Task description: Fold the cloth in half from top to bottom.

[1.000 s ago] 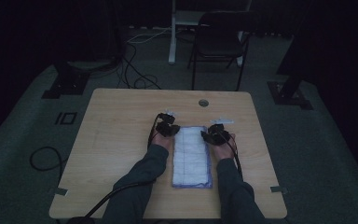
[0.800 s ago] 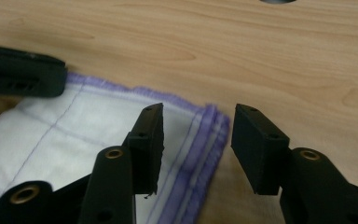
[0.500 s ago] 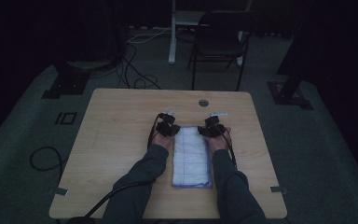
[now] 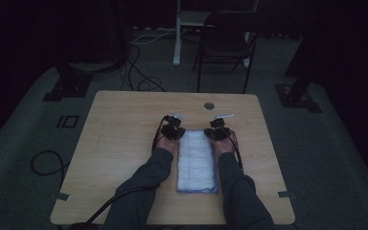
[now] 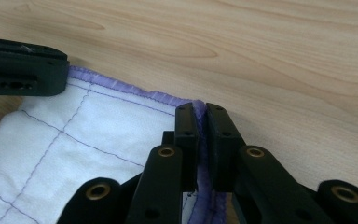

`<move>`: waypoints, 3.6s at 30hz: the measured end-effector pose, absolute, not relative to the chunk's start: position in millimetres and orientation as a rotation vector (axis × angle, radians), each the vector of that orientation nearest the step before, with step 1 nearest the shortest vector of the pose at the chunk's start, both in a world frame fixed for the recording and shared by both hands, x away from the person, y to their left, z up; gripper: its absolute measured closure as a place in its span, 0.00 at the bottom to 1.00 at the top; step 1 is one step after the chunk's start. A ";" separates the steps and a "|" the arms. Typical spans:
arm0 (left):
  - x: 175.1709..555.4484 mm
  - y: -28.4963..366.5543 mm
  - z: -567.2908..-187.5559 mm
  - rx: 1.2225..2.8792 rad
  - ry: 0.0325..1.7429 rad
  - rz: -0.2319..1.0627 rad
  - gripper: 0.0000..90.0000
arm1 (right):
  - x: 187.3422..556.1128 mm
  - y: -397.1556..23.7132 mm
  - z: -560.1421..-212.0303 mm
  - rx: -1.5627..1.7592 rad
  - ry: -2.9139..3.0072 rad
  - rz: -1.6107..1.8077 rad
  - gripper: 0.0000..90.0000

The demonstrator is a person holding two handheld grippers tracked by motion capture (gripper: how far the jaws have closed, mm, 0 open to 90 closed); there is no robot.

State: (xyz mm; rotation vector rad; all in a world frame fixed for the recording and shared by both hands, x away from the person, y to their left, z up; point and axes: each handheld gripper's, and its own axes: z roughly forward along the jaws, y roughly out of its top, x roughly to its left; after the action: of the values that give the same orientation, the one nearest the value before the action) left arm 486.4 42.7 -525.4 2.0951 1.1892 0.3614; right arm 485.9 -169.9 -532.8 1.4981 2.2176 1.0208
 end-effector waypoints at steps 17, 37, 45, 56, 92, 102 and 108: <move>483.7 44.9 -494.4 2.040 1.103 0.403 0.95 | 480.0 -179.4 -503.1 1.436 2.163 1.123 0.95; 469.9 43.0 -456.6 1.986 0.986 0.438 0.95 | 458.3 -191.4 -469.8 1.324 2.100 1.209 0.95; 455.8 48.4 -453.2 1.971 0.949 0.427 0.95 | 441.5 -193.6 -467.3 1.281 2.096 1.239 0.95; 434.6 57.9 -448.3 1.944 0.908 0.423 0.95 | 420.4 -193.1 -460.7 1.219 2.091 1.279 0.95; 385.8 71.9 -451.9 1.921 0.845 0.373 0.94 | 377.5 -193.7 -465.8 1.148 2.120 1.336 0.95; 377.3 72.3 -451.8 1.917 0.828 0.368 0.94 | 370.7 -195.4 -467.3 1.145 2.118 1.346 0.95; 372.3 73.3 -452.3 1.914 0.821 0.363 0.94 | 366.7 -195.9 -468.0 1.142 2.117 1.350 0.95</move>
State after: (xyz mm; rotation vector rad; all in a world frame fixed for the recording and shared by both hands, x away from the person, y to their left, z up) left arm 372.3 73.3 -452.3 1.9139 0.8213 0.3626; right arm 366.7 -195.9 -468.0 1.1424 2.1169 1.3503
